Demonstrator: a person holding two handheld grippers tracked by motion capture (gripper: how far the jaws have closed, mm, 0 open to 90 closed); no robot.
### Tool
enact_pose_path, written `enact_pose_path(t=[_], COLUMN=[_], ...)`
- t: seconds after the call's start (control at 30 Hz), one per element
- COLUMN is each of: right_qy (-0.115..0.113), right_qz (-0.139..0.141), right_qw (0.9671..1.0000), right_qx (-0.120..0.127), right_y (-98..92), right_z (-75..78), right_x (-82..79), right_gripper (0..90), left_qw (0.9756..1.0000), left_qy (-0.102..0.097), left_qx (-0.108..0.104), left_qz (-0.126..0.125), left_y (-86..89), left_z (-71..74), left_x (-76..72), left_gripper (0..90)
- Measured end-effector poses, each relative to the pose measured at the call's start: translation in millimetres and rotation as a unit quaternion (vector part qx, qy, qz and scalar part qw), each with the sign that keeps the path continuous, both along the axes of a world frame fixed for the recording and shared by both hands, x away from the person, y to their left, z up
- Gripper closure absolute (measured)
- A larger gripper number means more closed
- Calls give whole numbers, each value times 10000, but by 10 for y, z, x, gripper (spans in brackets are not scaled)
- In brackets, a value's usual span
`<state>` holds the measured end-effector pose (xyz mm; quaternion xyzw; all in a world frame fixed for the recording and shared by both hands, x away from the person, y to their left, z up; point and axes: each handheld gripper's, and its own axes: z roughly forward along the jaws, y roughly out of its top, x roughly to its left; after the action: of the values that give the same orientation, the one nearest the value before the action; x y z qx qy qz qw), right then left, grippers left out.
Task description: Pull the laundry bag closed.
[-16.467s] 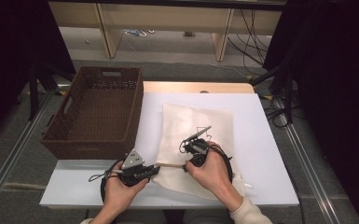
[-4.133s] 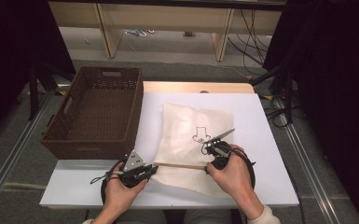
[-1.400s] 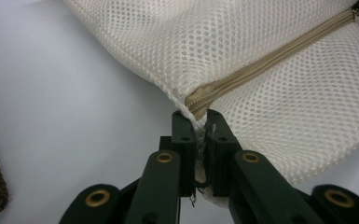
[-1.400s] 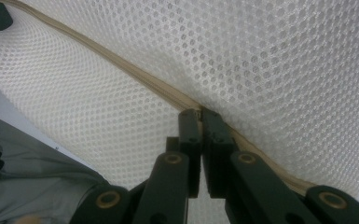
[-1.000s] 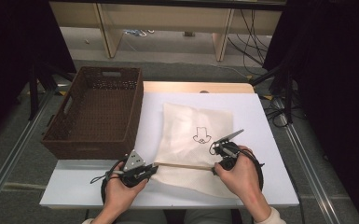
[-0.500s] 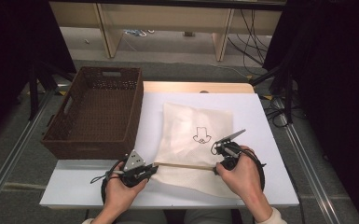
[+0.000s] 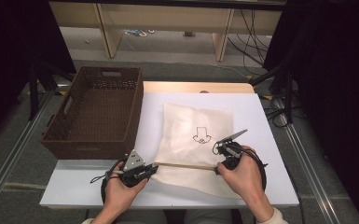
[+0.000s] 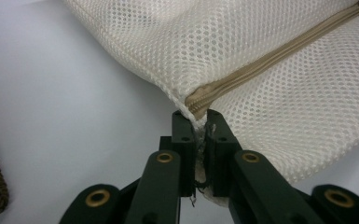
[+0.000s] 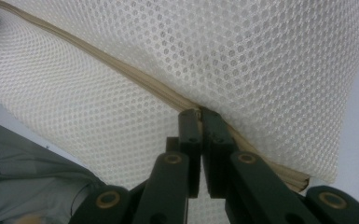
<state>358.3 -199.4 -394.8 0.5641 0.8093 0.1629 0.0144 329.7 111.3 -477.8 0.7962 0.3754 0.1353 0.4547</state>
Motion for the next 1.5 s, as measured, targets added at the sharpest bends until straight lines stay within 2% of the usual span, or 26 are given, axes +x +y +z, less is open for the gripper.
enact_pose_path(t=[0.13,0.2,0.27,0.3,0.33,0.5,0.53,0.6,0.63,0.7,0.77,0.83,0.9,1.0,1.17,1.27,1.33,1.37,1.5], right_qy=[-44,178,199,191,40,22,176,254,228,33,37,161,38,237,211,237,-22,173,200], right_qz=[18,-234,-264,-247,-90,-89,-214,-293,-301,-67,-68,-236,-110,-347,-277,-347,-52,-264,-271], right_qw=[10000,9996,9994,9995,10000,10000,9996,9992,9993,10000,10000,9996,9999,9991,9994,9991,10000,9995,9994], right_qx=[-5,30,42,44,14,-5,19,13,14,-3,1,-7,-25,13,-1,0,22,0,13], right_y=[-15,17,16,13,-8,-11,3,10,7,-32,-37,-21,-53,-35,-48,-43,-97,-76,-81], right_z=[-13,14,13,9,-14,-8,13,22,18,-12,-17,0,-13,22,15,18,-14,13,15], right_x=[-1,-23,-24,-23,-8,-13,-23,-29,-29,-7,-7,-23,-10,-30,-27,-31,-8,-24,-28], right_gripper=[883,883,883,883,883,883,883,883,883,883,883,883,883,883,883,883,883,883,883], left_qw=[10000,10000,10000,10000,10000,10000,10000,10000,10000,10000,10000,10000,10000,10000,10000,10000,10000,10000,10000], left_qy=[8,-4,3,5,5,6,-8,6,1,-9,-11,0,-5,3,-5,-3,-10,-5,-13], left_qx=[-3,16,-7,-7,-4,-4,20,2,-7,22,-5,-11,4,-1,1,2,1,6,8], left_qz=[1,10,2,1,0,-3,1,-6,-1,-1,5,1,-1,-6,0,-1,2,-1,-1], left_y=[1,-1,-1,0,-1,1,2,2,1,-1,-3,2,1,2,0,1,0,1,-1], left_z=[-1,-1,0,-1,-1,0,0,1,0,1,0,-1,1,0,1,2,2,3,3], left_x=[0,1,1,1,1,2,3,3,3,4,3,5,5,7,6,7,6,6,8], left_gripper=[839,839,839,839,839,839,839,839,839,839,839,840,839,839,839,839,839,839,839])
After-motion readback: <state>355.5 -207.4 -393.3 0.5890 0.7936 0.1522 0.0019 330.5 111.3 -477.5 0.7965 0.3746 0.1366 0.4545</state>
